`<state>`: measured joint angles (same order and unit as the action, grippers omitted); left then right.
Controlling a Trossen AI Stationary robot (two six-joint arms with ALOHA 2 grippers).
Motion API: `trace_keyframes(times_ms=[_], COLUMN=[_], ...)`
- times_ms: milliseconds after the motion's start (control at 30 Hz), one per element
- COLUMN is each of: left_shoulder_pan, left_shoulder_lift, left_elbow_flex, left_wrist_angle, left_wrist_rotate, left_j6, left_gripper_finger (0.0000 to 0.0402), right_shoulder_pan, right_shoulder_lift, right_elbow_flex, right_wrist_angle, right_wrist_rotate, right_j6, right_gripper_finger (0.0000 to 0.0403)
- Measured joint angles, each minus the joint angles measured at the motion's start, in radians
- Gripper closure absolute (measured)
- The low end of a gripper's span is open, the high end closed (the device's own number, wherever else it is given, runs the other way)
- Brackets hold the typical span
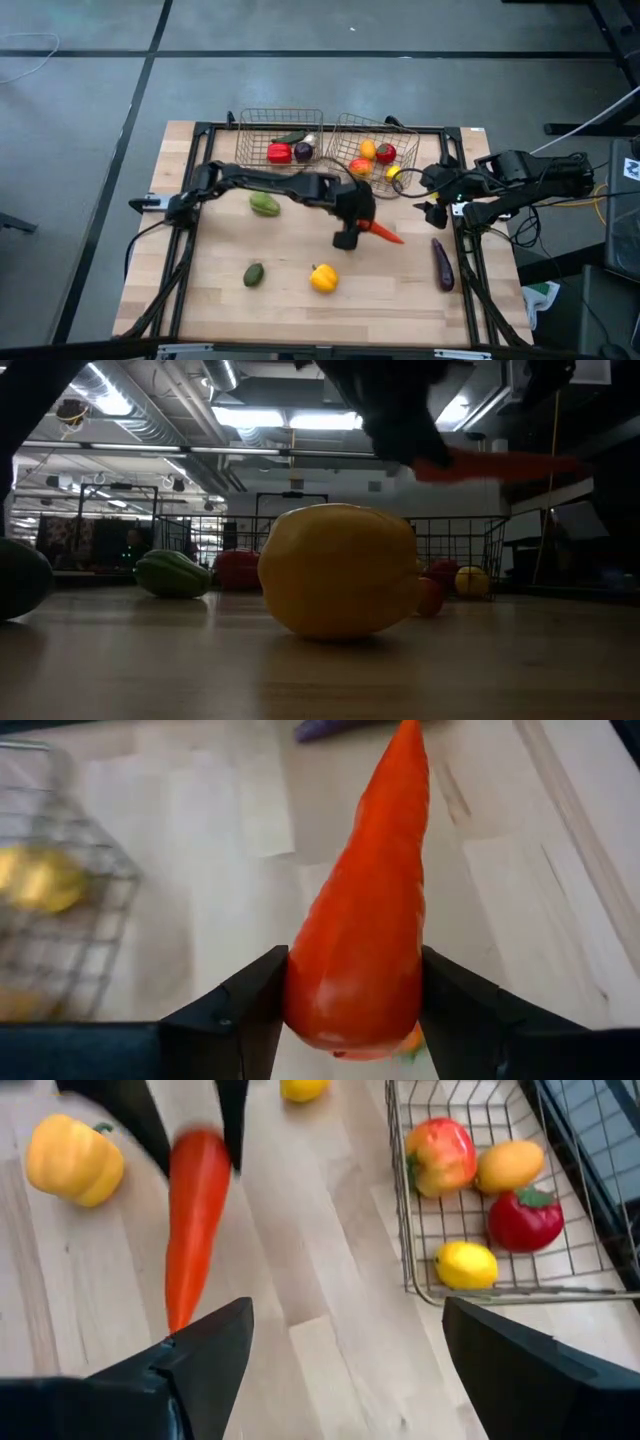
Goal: Sort produce into baskets
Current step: Put the orange carrot into the left golden wire basket
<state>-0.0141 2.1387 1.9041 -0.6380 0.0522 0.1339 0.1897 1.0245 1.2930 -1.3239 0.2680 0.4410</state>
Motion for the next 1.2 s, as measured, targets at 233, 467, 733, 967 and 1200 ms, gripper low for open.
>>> trace_keyframes(times_ms=[233,467,733,967,1200], left_shoulder_pan=[0.07,0.157,0.28,0.419,0.538], left_shoulder_lift=[-0.158,-0.295,-0.373,-0.36,-0.358], left_elbow_flex=[0.0,0.0,0.0,-0.039,-0.189], left_wrist_angle=[-0.198,-0.41,-0.633,-0.741,-0.677], left_wrist_rotate=[-0.038,-0.203,-0.47,-0.574,-0.574], left_j6=[-0.006,-0.009,-0.055,-0.154,-0.159], left_gripper_finger=[0.0206,0.0206,0.0206,0.0206,0.0206], right_shoulder_pan=[0.0,0.0,0.0,0.0,0.0], right_shoulder_lift=[0.0,0.006,0.008,0.008,0.008], right_elbow_flex=[0.0,0.0,0.0,0.0,0.0], right_wrist_angle=[-0.016,-0.01,-0.009,-0.009,-0.009], right_wrist_rotate=[0.001,0.001,0.007,0.001,0.001], right_j6=[0.007,0.008,0.095,0.116,0.116], right_gripper_finger=[0.0078,0.0078,0.0078,0.0078,0.0078])
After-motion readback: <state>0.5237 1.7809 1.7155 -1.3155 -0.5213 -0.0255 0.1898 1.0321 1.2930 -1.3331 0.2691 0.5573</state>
